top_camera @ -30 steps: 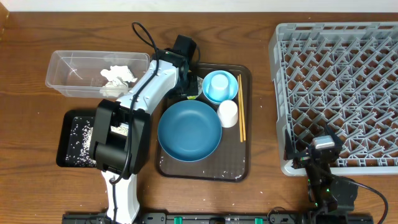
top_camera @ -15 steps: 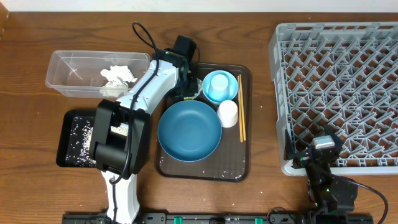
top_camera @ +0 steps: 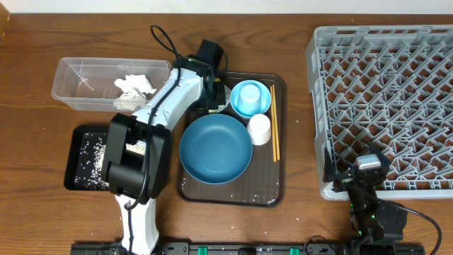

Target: Sort waste into correct bins and load items into the dishwasher rack

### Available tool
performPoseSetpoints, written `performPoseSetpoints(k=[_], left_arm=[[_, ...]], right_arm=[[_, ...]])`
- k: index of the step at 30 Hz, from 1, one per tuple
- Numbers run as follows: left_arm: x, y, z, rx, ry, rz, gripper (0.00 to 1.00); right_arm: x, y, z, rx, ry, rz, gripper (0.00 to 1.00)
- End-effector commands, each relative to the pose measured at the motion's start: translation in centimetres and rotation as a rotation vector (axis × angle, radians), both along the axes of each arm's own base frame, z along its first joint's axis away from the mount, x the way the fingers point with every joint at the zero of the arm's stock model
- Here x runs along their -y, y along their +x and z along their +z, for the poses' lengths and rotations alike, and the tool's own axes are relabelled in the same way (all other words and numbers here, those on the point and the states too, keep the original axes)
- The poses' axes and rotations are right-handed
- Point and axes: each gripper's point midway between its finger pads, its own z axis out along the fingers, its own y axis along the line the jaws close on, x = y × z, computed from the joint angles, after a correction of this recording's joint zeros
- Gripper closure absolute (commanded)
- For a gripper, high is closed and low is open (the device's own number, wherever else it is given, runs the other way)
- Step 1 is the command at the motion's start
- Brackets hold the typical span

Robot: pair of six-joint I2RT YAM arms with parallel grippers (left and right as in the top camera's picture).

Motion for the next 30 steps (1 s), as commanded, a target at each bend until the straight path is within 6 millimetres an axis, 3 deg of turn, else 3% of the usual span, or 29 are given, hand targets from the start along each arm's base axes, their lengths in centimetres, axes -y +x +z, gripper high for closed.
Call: performPoseSetpoints(k=[1,7,15,24,30], left_arm=[[-0.3,0.5,2.2,0.056,-0.004,0.009,0.94],[-0.4,0.8,4.7,0.113,-0.014,0.014,0.94],[-2.3,1.4,9.7,0.229,-0.028,0.063,0.94],[-8.2,1.4,16.0,0.358,-0.051,0.198,0.94],[-11.7,0.9,18.4,0.410,-0.048,0.278,0.94]], right_arm=[[0.3,0.0,0.0,0.001,-0.006,-0.014,0.01],[0.3,0.0,0.0,0.001,-0.007,-0.014,0.01],[0.3,0.0,0.0,0.001,-0.007,-0.014,0.01],[0.3,0.0,0.0,0.002,-0.007,-0.014,0.01],[0.3,0.0,0.0,0.001,-0.007,-0.014,0.01]])
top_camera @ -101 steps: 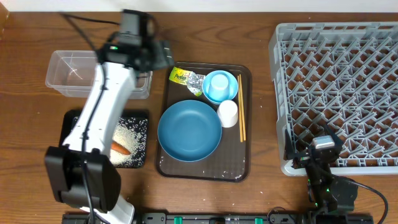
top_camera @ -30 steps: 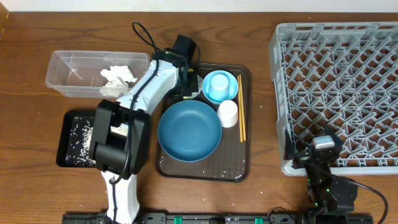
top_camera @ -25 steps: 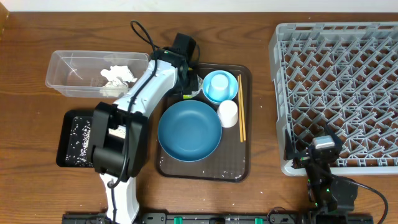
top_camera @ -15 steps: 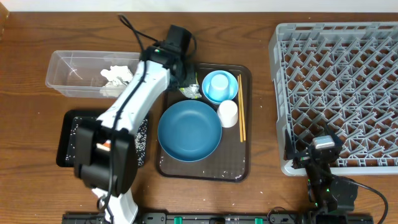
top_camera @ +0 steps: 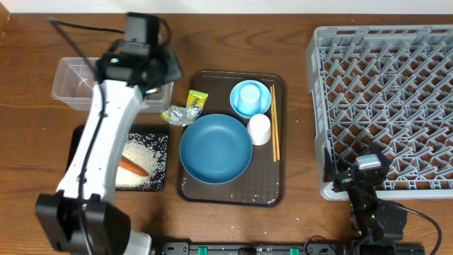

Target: Sort waste into correct bins and load items into the dishwasher rack

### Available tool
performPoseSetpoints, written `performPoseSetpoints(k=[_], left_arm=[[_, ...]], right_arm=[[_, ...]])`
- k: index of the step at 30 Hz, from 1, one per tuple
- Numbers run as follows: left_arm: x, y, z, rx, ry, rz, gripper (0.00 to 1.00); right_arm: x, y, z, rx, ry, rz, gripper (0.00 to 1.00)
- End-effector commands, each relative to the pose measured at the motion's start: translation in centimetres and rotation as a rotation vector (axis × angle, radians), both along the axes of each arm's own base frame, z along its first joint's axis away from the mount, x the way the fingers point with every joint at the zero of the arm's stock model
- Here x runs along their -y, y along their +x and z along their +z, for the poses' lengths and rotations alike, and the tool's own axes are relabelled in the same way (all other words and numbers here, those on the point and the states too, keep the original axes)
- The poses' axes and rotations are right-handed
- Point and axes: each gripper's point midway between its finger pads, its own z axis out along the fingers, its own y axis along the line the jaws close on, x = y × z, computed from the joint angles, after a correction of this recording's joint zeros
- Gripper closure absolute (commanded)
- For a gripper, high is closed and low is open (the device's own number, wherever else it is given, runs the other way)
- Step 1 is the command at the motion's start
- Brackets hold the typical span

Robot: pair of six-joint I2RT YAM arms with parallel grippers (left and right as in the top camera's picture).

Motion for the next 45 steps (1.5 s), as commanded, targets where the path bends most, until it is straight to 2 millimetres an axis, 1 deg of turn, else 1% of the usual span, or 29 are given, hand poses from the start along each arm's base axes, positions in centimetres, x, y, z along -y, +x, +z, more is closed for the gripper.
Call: performPoseSetpoints(k=[1,5,9,21,31,37,43,45], left_arm=[[-1.7,-0.3,1.2,0.023,0.002,0.050,0.94],[-3.2,-0.3,1.3,0.023,-0.009,0.101,0.94],[-3.9,-0.3,1.3,0.022,-0.009,0.116,0.94],[-4.0,0.2,1.9,0.055,-0.012,0.118,0.94],[-4.2,0.2,2.1,0.061,-0.012,0.123,0.94],[-5.0,0.2,3.2,0.096,-0.014,0.143,0.94],[-7.1,0.1,5.2,0.162,-0.015,0.192,0.94],[-7.9,0.0,5.4,0.170,-0.014,0.211,0.94]], right_arm=[[0.3,0.0,0.0,0.002,-0.007,-0.014,0.01],[0.3,0.0,0.0,0.002,-0.006,-0.014,0.01],[0.3,0.0,0.0,0.002,-0.007,-0.014,0.01],[0.3,0.0,0.0,0.002,-0.007,-0.014,0.01],[0.3,0.0,0.0,0.002,-0.007,-0.014,0.01],[0.3,0.0,0.0,0.002,-0.006,-0.014,0.01],[0.3,0.0,0.0,0.002,-0.007,-0.014,0.01],[0.3,0.0,0.0,0.002,-0.007,-0.014,0.01]])
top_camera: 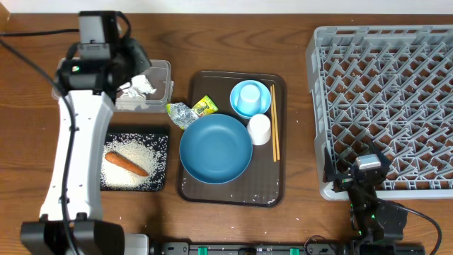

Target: Sort waste into correct bins and load items into the dishwasher rack

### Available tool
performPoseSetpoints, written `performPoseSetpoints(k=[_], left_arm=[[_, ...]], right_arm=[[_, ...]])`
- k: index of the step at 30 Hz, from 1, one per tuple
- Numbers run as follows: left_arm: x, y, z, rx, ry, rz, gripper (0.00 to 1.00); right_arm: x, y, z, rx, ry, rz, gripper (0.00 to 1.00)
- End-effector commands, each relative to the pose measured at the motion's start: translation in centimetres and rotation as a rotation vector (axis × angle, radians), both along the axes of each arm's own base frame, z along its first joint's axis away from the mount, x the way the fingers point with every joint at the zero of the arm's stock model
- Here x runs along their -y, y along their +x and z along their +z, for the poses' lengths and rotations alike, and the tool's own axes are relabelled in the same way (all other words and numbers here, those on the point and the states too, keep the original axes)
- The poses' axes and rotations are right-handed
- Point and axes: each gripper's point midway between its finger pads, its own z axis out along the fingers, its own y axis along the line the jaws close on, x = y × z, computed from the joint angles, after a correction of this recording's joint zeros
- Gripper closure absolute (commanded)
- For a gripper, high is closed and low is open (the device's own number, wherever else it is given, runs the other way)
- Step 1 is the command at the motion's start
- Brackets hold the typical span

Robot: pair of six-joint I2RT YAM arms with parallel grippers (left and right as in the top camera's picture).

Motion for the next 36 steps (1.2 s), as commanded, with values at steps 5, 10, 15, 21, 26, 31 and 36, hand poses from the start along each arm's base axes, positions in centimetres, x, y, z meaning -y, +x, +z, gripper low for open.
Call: performPoseSetpoints(k=[5,10,15,21,26,31,36], left_arm=[[-3.0,-0.6,1.2,0.029,0.005,0.082,0.94],[-4.2,-0.7,1.2,0.029,0.000,0.116,0.94],[-4.7,-0.7,0.9,0.022,0.001,0.127,0.94],[-4.7,-0.4,-0.2,-0.007,-0.001,0.127,0.94],[-5.0,-0.3,-0.9,-0.026,0.009,0.138,0.94],[-5.2,-0.3,-1.0,-0.028,0.017,0.144,0.94],[-5.6,-0.4,-1.1,-0.033,0.036,0.161,0.94]], right_arm=[[0.3,0.0,0.0,0.002,-0.007,-0.014,0.01],[0.3,0.0,0.0,0.002,-0.006,-0.014,0.01],[0.3,0.0,0.0,0.002,-0.006,-0.014,0.01],[0.3,0.0,0.0,0.002,-0.007,-0.014,0.01],[0.3,0.0,0.0,0.002,-0.007,-0.014,0.01],[0.3,0.0,0.0,0.001,-0.007,-0.014,0.01],[0.3,0.0,0.0,0.002,-0.007,-0.014,0.01]])
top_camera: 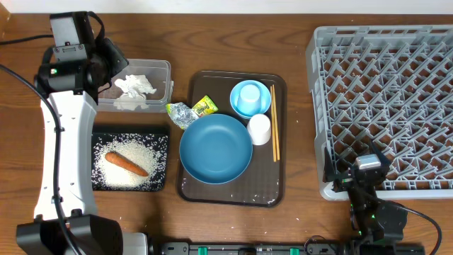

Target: Sort waste into correct bins and load items into the dishwasher rack

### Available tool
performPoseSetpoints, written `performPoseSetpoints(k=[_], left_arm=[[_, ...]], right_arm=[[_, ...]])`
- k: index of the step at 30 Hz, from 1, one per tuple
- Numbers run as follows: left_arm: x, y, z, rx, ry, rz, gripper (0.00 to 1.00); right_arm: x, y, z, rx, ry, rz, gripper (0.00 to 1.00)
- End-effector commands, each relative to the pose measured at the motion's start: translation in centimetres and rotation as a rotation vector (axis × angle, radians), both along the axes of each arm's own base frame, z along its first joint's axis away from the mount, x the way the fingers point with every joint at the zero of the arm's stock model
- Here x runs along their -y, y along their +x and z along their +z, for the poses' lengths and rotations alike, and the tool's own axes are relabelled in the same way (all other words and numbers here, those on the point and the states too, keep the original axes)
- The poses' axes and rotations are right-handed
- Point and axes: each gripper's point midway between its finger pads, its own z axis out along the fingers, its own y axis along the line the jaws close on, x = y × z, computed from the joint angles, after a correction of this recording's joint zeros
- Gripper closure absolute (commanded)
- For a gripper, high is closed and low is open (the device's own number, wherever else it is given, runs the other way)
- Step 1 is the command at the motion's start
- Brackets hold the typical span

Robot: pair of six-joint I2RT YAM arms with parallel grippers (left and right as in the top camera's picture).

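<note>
My left gripper hangs over the left end of the clear bin, which holds crumpled white tissue. Its jaws are too dark to read. A green-yellow and silver wrapper lies on the left edge of the brown tray. On the tray are a blue plate, a blue bowl, a white cup and chopsticks. My right gripper rests at the front edge of the grey dishwasher rack, its jaws unreadable.
A black tray of white rice with a carrot on it sits in front of the clear bin. The left arm's white link runs down the table's left side. A black cable trails off at the far left.
My left gripper has moved further left, from over the bin's left half to its left end. More of the tissue and black tray shows. The wrapper and the right arm are unchanged.
First my left gripper was over the tray's upper left corner, beside the blue bowl. Then it was over the clear bin, with the wrapper showing at the tray's left edge. After that it stood further left along the bin each time. The dishes stayed put.
</note>
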Motion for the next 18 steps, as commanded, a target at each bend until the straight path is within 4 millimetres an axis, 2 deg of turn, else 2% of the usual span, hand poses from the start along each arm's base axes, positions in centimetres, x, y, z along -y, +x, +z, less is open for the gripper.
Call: performPoseSetpoints(k=[1,18], left_arm=[[-1.2,-0.2,-0.5,-0.020,0.032,0.051,0.94],[-1.7,-0.2,-2.4,-0.078,0.050,0.069,0.94]], right_arm=[[0.3,0.0,0.0,0.002,-0.006,-0.014,0.01],[0.3,0.0,0.0,0.002,-0.007,-0.014,0.01]])
